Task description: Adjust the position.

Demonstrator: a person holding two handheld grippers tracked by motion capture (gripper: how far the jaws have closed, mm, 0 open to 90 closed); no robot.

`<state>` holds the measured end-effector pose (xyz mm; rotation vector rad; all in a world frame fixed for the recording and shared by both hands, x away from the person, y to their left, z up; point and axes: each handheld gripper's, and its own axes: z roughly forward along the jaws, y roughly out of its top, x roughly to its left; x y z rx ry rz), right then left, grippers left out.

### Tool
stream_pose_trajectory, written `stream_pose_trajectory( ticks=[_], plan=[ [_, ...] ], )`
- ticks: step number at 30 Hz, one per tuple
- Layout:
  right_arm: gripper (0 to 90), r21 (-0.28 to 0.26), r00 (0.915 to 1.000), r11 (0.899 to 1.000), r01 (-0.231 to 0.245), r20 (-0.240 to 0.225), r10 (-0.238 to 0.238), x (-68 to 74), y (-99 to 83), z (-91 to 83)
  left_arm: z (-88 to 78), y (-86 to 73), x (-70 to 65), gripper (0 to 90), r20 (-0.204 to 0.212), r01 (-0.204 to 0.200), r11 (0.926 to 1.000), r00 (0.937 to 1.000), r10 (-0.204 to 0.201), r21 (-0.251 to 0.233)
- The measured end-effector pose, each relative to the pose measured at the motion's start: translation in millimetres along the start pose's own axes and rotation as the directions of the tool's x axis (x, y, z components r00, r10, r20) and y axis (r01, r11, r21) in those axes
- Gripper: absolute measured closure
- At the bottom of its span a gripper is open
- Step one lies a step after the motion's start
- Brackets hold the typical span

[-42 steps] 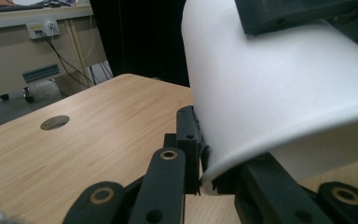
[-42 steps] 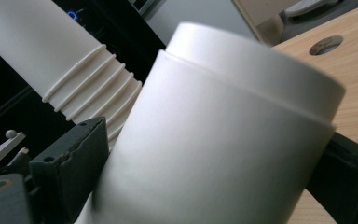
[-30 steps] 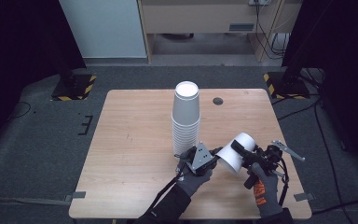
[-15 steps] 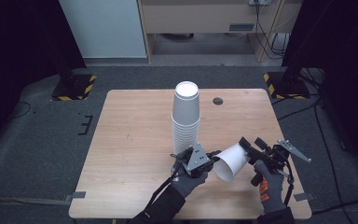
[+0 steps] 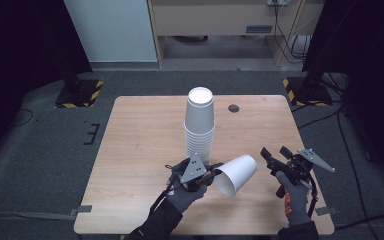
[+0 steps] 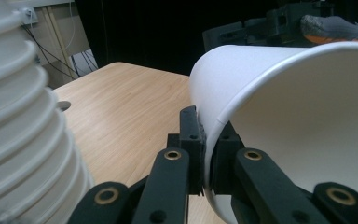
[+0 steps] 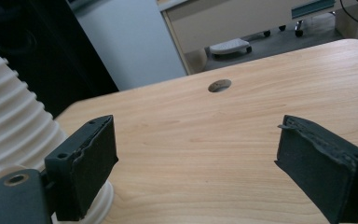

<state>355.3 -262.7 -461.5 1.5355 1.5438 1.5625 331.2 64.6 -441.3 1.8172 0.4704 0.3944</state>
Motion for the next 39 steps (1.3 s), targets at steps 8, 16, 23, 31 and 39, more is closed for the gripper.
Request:
stream_pose_trajectory(
  ticks=[8, 16, 23, 31, 39],
  plan=[
    [11.6, 0.037, 0.9917, 0.992, 0.119, 0.043, -0.121, -0.2, -1.3, 1.7, -22.8, -8.3, 7.2, 85.7, -0.008, 0.019, 0.9998, 0.9998, -0.019, 0.0],
    [11.6, 0.077, 0.9853, 0.984, 0.158, 0.052, -0.163, -1.9, -4.0, 3.6, -42.5, -19.1, 11.9, 85.7, -0.021, 0.039, 0.9992, 0.999, -0.038, 0.013],
    [11.7, 0.121, 0.9765, 0.973, 0.198, 0.061, -0.207, -5.6, -8.9, 3.0, -58.9, -28.9, 17.3, 85.7, -0.042, 0.061, 0.9978, 0.9973, -0.06, 0.023],
    [11.5, 0.129, 0.97, 0.967, 0.219, 0.079, -0.23, -6.8, -10.4, 0.9, -75.3, -37.3, 22.0, 85.7, -0.05, 0.087, 0.9955, 0.9951, -0.085, 0.038],
    [11.4, 0.143, 0.9689, 0.965, 0.221, 0.082, -0.234, -8.4, -13.4, 2.5, -88.4, -44.4, 24.6, 85.7, -0.07, 0.1, 0.9934, 0.9929, -0.096, 0.056]
  ],
)
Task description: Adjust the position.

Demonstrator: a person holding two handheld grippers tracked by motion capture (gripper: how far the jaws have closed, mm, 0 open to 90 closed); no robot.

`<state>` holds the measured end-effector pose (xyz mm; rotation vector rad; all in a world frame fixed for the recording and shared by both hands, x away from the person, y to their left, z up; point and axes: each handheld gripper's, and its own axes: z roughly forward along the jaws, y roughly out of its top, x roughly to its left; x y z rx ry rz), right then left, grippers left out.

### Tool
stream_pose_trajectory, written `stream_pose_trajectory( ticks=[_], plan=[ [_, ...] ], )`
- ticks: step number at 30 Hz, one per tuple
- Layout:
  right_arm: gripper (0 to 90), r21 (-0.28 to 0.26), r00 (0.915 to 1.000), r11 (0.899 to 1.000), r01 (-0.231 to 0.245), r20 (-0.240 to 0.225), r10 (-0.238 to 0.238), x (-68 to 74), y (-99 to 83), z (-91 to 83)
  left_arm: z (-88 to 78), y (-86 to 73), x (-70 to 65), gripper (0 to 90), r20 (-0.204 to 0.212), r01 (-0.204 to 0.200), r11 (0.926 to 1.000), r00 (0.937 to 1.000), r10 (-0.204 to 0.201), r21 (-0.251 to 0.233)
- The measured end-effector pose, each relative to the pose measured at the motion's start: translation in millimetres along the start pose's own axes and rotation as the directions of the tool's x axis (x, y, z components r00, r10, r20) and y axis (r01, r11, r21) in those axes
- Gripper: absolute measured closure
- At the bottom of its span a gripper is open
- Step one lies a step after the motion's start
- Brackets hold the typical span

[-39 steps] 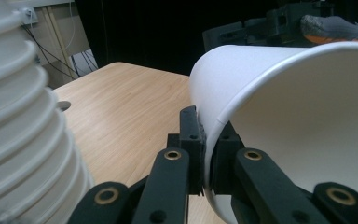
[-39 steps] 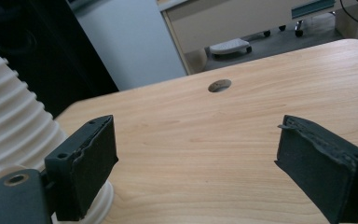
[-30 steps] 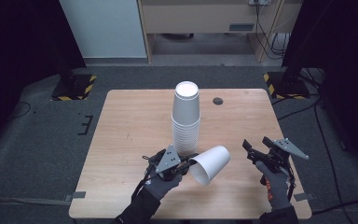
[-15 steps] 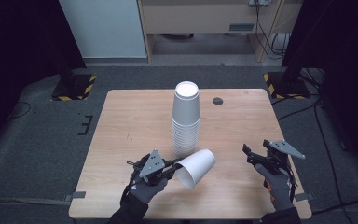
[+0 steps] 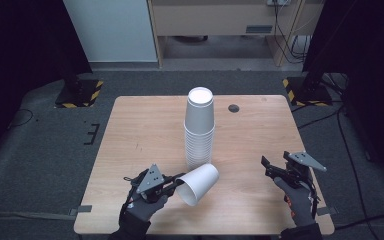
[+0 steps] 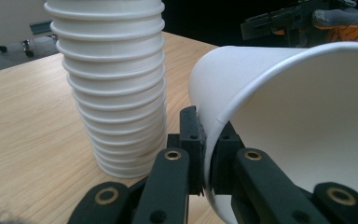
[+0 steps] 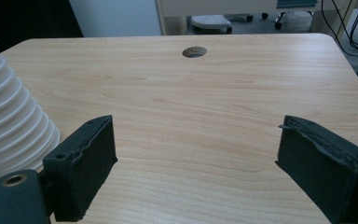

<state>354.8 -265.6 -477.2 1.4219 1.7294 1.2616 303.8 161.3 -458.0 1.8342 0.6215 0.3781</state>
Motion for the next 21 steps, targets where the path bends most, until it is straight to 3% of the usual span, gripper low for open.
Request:
stream_pose_trajectory(
  ticks=[12, 20, 21],
  plan=[
    [11.3, 0.015, 1.0, 1.0, 0.008, -0.003, -0.008, 1.2, -1.5, 2.3, -35.4, -11.8, 18.0, 85.7, -0.109, 0.028, 0.9996, 0.9936, -0.027, 0.005],
    [11.3, 0.015, 1.0, 1.0, 0.004, 0.0, -0.004, 1.0, -1.3, 3.0, -57.3, -19.3, 32.5, 85.7, -0.19, 0.069, 0.9976, 0.9795, -0.067, 0.004],
    [11.3, 0.015, 1.0, 1.0, 0.005, 0.004, -0.005, 1.0, -1.2, 3.2, -59.6, -19.3, 34.8, 85.7, -0.209, 0.069, 0.9976, 0.9756, -0.066, 0.008]
  ],
)
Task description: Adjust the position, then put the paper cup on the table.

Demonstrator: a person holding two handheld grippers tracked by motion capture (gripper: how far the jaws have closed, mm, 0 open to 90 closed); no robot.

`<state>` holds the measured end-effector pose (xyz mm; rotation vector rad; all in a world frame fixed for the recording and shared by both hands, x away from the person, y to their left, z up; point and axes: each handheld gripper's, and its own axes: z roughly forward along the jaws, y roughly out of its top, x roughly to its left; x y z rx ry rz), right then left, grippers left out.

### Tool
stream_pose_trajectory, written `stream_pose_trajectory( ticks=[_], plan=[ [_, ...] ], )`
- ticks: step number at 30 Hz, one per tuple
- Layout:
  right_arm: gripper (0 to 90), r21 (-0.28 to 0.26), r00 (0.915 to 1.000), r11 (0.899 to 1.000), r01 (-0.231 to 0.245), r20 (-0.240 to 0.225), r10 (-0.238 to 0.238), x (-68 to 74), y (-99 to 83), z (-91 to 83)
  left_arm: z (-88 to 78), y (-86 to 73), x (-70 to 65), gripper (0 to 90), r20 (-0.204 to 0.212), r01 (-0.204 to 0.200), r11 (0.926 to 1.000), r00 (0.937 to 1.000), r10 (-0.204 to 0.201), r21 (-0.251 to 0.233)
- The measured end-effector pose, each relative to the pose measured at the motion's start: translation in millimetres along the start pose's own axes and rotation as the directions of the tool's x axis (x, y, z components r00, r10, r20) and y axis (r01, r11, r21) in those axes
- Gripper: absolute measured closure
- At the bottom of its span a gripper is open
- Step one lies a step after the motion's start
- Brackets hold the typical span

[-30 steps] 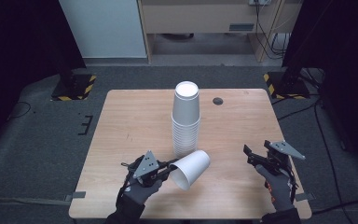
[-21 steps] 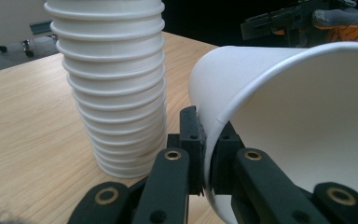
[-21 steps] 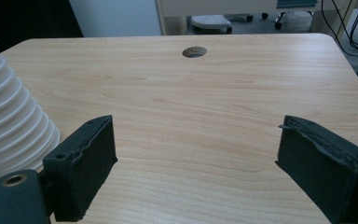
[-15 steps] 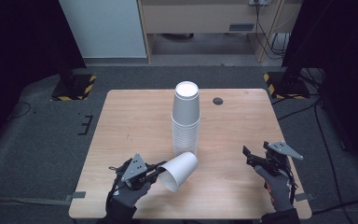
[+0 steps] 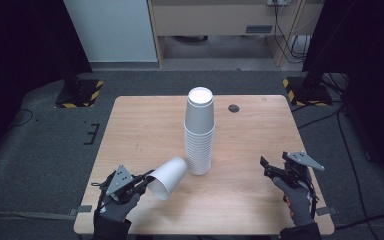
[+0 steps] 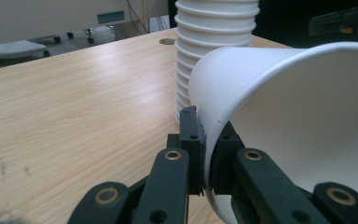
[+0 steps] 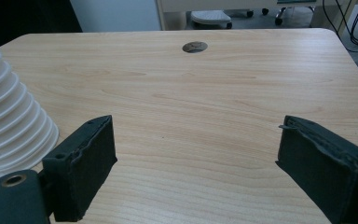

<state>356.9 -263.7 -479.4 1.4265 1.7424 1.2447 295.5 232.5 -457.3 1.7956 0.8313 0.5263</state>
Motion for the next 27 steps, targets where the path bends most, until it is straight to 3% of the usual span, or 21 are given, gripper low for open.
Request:
stream_pose_trajectory(
  ticks=[9, 18, 27],
  plan=[
    [11.3, 0.008, 1.0, 1.0, 0.003, 0.001, -0.003, 0.2, -0.5, 1.4, -6.9, 0.0, 15.4, 85.7, -0.092, 0.039, 0.9992, 0.995, -0.039, -0.009],
    [11.3, 0.013, 1.0, 1.0, 0.0, 0.0, 0.0, -0.4, -0.2, 2.6, -7.6, 4.3, 27.3, 85.7, -0.171, 0.073, 0.9973, 0.9827, -0.072, 0.001],
    [11.4, 0.021, 0.9999, 1.0, 0.008, 0.01, -0.008, -1.5, -0.6, 3.5, -6.8, 5.8, 41.4, 85.7, -0.218, 0.106, 0.9941, 0.971, -0.099, 0.022]
  ],
)
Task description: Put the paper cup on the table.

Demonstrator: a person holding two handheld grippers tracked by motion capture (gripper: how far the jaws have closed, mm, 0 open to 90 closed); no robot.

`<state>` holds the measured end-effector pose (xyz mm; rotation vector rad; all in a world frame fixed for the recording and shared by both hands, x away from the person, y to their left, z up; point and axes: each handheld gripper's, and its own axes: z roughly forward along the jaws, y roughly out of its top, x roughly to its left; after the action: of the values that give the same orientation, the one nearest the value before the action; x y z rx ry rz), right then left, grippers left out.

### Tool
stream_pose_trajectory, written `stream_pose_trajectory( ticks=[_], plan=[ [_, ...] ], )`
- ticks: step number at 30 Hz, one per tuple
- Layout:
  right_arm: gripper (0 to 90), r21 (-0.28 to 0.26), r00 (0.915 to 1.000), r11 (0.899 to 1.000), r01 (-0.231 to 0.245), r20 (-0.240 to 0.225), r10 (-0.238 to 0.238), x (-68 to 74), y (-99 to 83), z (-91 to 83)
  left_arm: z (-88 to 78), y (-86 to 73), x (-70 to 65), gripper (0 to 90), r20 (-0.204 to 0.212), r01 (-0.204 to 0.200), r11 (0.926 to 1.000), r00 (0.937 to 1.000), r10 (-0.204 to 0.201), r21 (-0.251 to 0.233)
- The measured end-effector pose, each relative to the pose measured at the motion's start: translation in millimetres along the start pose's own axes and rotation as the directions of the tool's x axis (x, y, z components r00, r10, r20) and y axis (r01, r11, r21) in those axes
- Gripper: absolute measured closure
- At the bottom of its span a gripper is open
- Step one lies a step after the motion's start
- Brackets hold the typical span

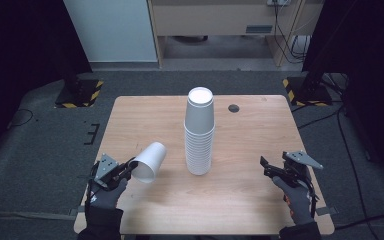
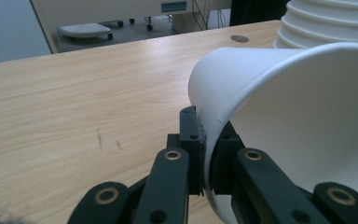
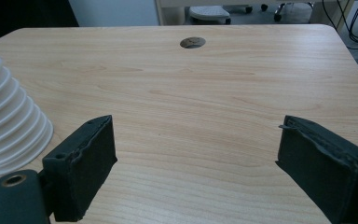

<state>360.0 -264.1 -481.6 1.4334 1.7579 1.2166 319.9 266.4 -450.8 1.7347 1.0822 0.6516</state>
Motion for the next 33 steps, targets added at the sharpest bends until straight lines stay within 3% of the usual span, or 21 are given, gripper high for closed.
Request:
stream_pose_trajectory(
  ticks=[11, 19, 26, 33],
  plan=[
    [11.4, 0.026, 0.9995, 0.999, 0.024, 0.022, -0.025, -2.9, -3.3, 0.0, -2.4, 2.7, 20.8, 85.7, -0.037, 0.056, 0.9964, 0.9979, -0.054, 0.064],
    [11.4, 0.039, 0.999, 0.999, 0.036, 0.024, -0.037, -5.0, -4.0, 0.5, 2.8, 14.9, 31.8, 85.7, -0.063, 0.049, 0.9871, 0.9972, -0.04, 0.152],
    [11.3, 0.045, 0.9987, 0.998, 0.046, 0.021, -0.047, -3.6, -4.7, 1.8, 8.0, 22.3, 37.6, 85.7, -0.075, 0.042, 0.9683, 0.9969, -0.024, 0.246],
    [11.2, 0.054, 0.9978, 0.997, 0.063, 0.017, -0.064, -0.7, -5.2, 3.1, 7.1, 31.6, 43.7, 85.8, -0.065, 0.038, 0.9331, 0.9977, -0.015, 0.358]
  ],
)
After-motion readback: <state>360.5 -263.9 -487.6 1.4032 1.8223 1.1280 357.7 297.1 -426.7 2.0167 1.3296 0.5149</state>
